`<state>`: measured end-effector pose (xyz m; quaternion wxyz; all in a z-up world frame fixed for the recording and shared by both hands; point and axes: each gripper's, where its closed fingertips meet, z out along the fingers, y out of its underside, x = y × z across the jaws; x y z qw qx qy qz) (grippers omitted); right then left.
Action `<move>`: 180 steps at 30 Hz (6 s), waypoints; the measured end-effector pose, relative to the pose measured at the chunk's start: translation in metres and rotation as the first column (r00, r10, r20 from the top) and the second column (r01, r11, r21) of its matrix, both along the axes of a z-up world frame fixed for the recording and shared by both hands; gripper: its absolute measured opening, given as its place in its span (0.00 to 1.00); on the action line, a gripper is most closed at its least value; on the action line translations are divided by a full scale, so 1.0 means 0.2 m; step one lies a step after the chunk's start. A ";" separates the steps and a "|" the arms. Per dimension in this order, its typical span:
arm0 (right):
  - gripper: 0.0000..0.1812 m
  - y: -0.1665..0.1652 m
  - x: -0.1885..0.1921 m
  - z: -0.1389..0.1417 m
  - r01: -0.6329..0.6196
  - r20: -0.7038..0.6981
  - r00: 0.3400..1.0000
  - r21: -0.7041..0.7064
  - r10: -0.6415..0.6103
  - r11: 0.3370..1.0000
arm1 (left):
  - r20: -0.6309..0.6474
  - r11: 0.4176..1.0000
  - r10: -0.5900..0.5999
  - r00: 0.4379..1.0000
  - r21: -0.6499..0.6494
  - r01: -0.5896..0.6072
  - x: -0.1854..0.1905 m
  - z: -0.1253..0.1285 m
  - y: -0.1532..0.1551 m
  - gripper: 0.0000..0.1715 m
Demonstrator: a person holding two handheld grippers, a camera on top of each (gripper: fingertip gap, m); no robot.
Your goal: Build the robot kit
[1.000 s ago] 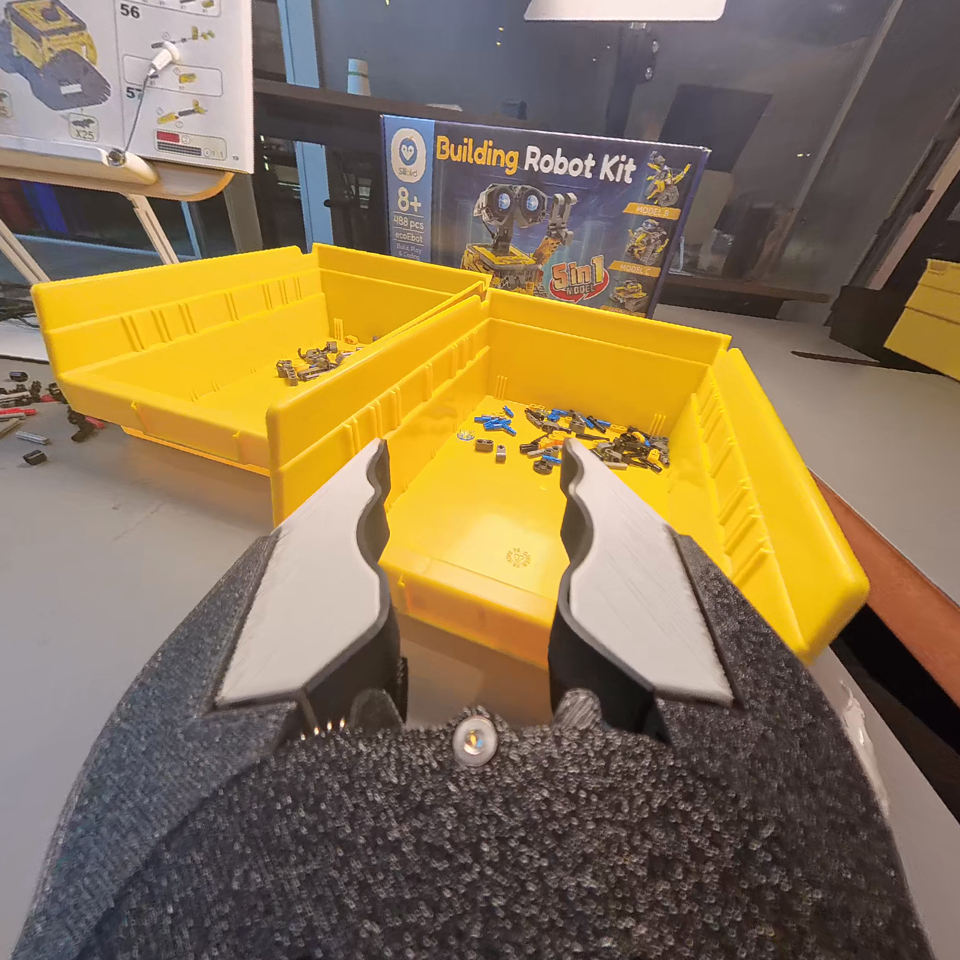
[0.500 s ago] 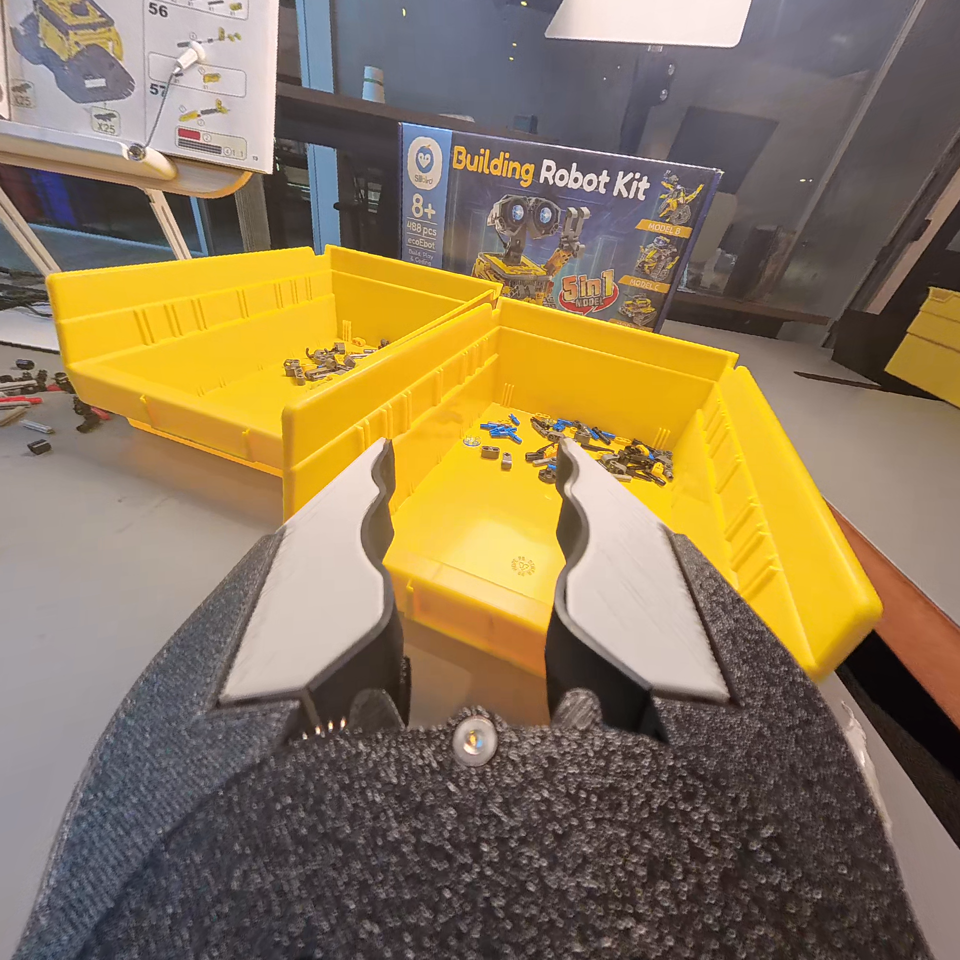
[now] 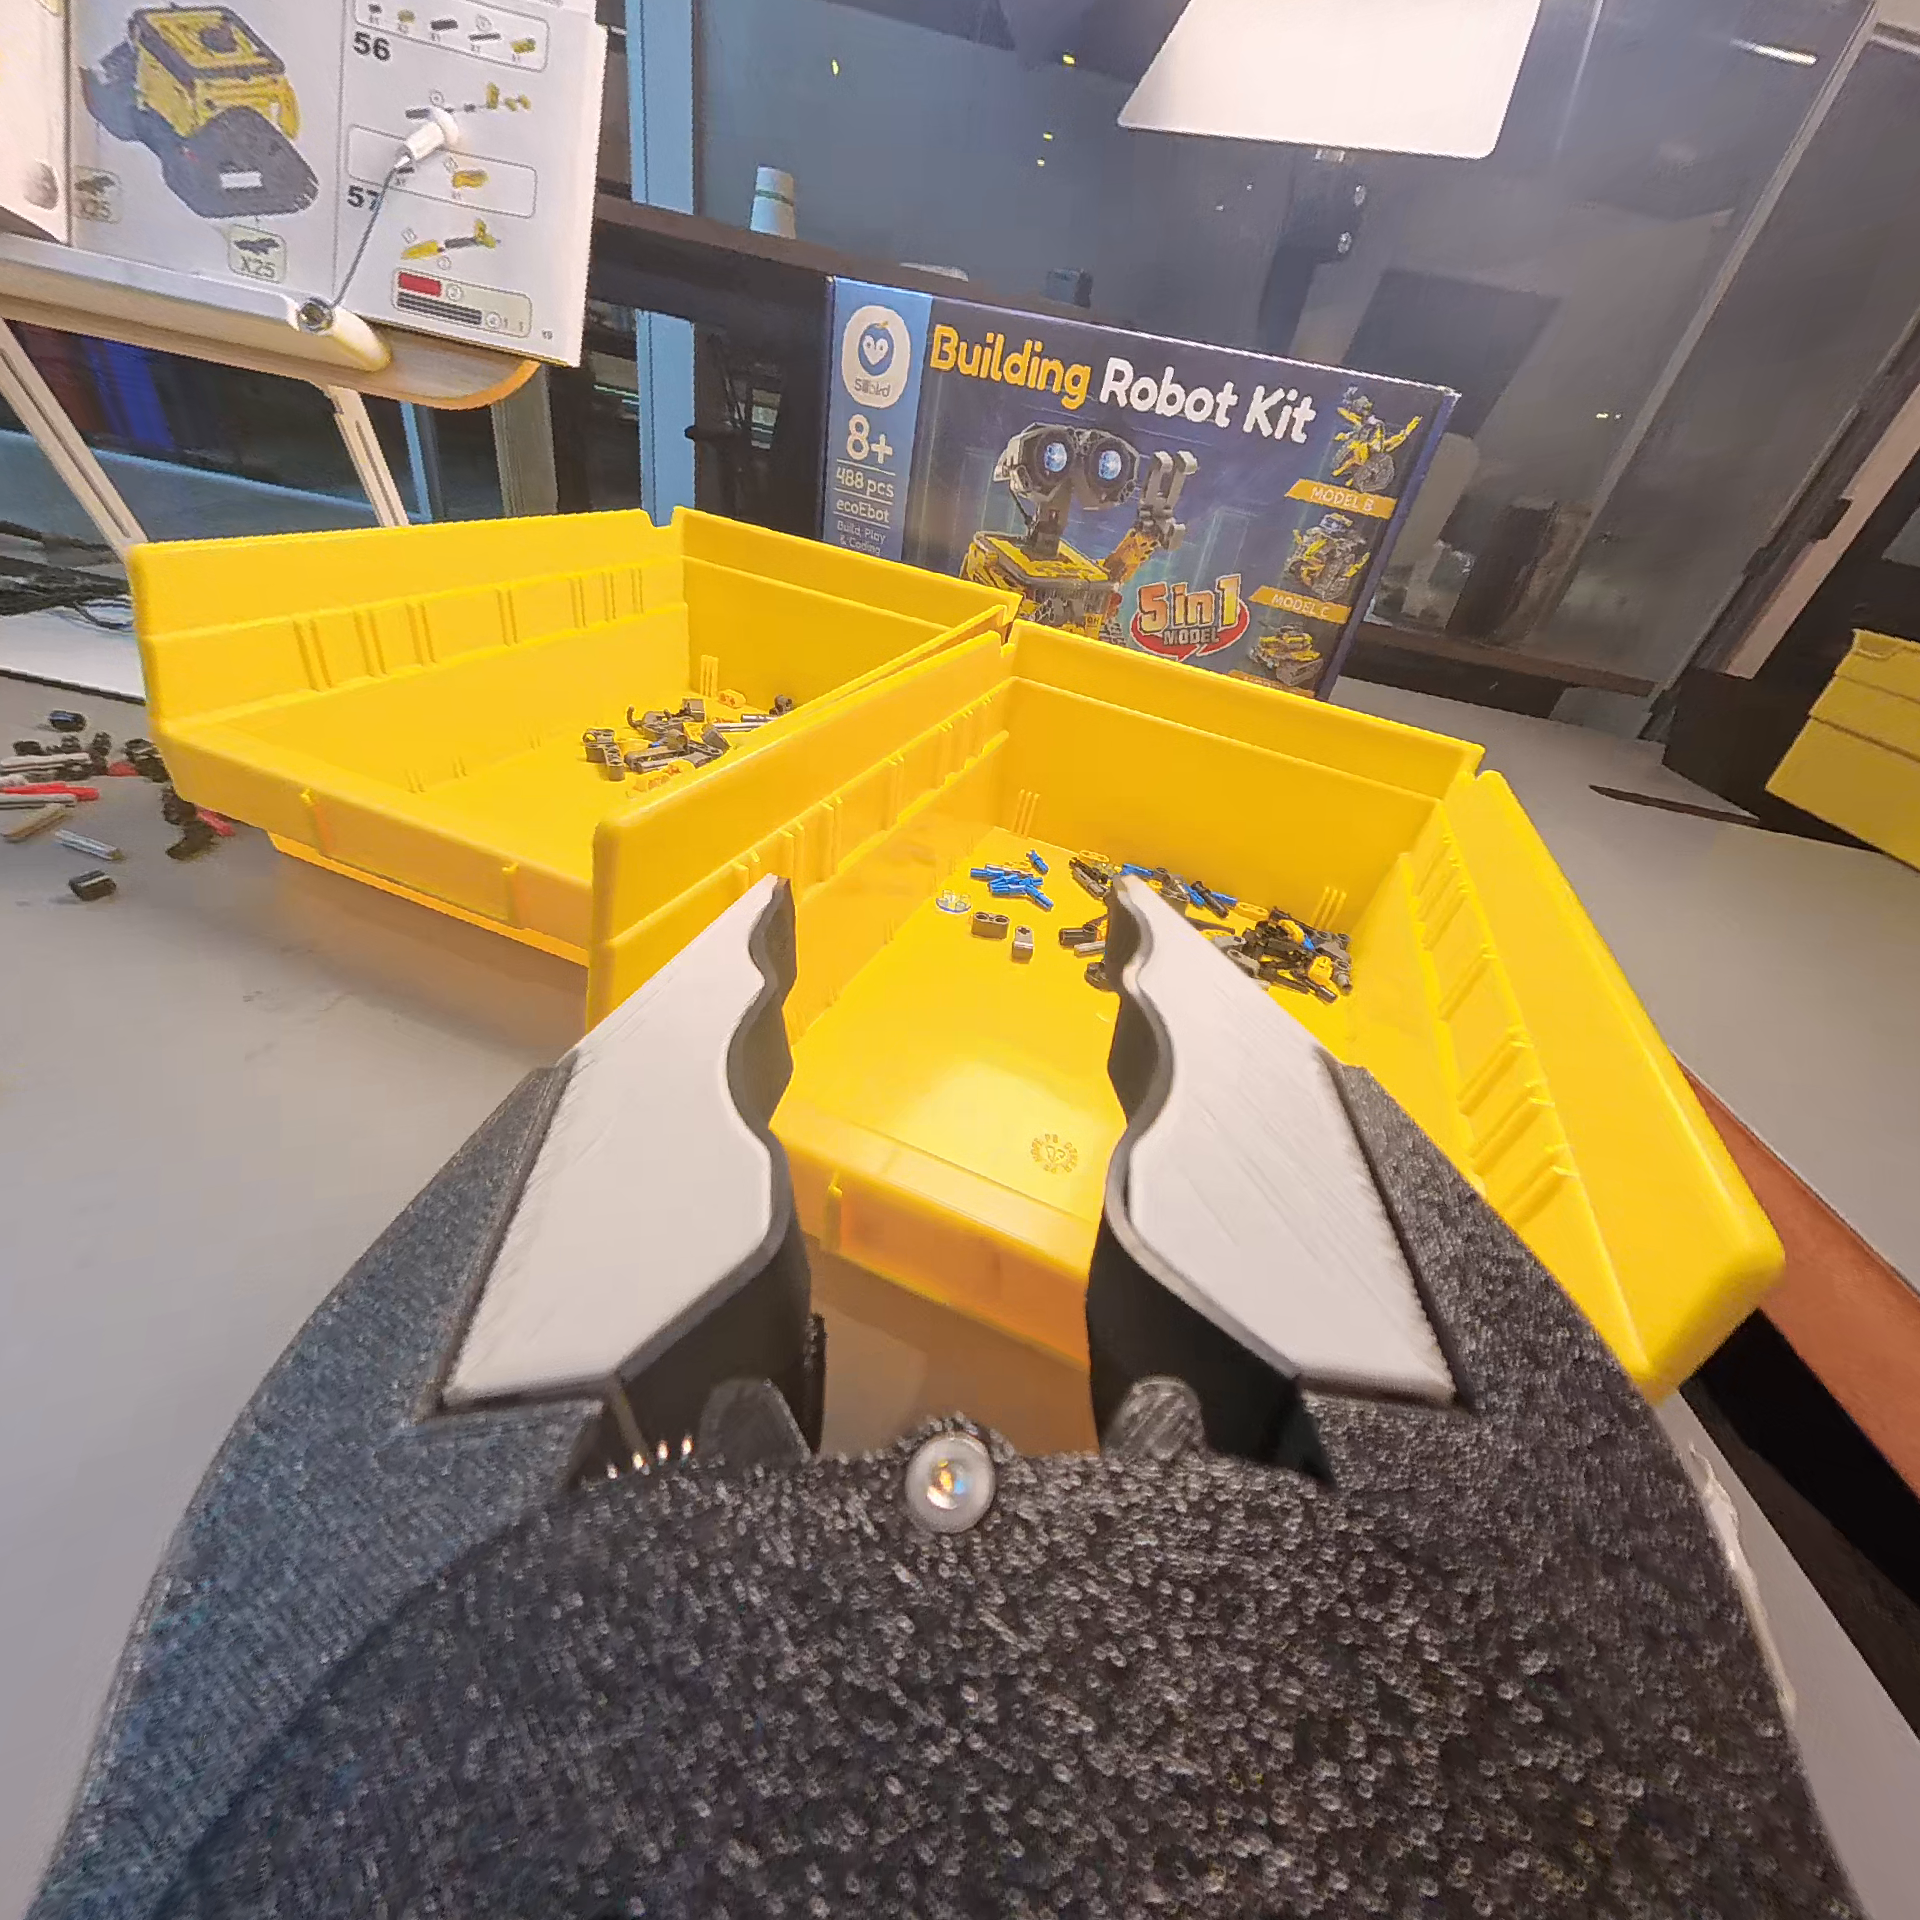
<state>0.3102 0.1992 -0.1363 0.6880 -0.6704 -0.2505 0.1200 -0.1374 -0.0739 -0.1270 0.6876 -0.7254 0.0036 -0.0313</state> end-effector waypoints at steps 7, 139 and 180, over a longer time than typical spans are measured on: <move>0.32 -0.01 -0.03 0.02 -0.009 0.017 1.000 0.051 0.008 0.999 | -0.064 1.000 0.020 0.998 -0.007 -0.020 0.01 0.01 -0.02 0.35; 0.28 -0.40 -0.66 0.05 -0.517 0.091 0.850 -0.047 0.519 0.855 | -0.187 0.987 -0.012 0.982 -0.157 -0.018 0.01 -0.13 0.14 0.39; 0.13 1.25 -1.27 -0.54 0.030 0.263 0.918 -0.793 0.297 0.608 | -0.146 0.994 -0.088 0.985 -0.084 0.076 0.06 -0.06 0.09 0.35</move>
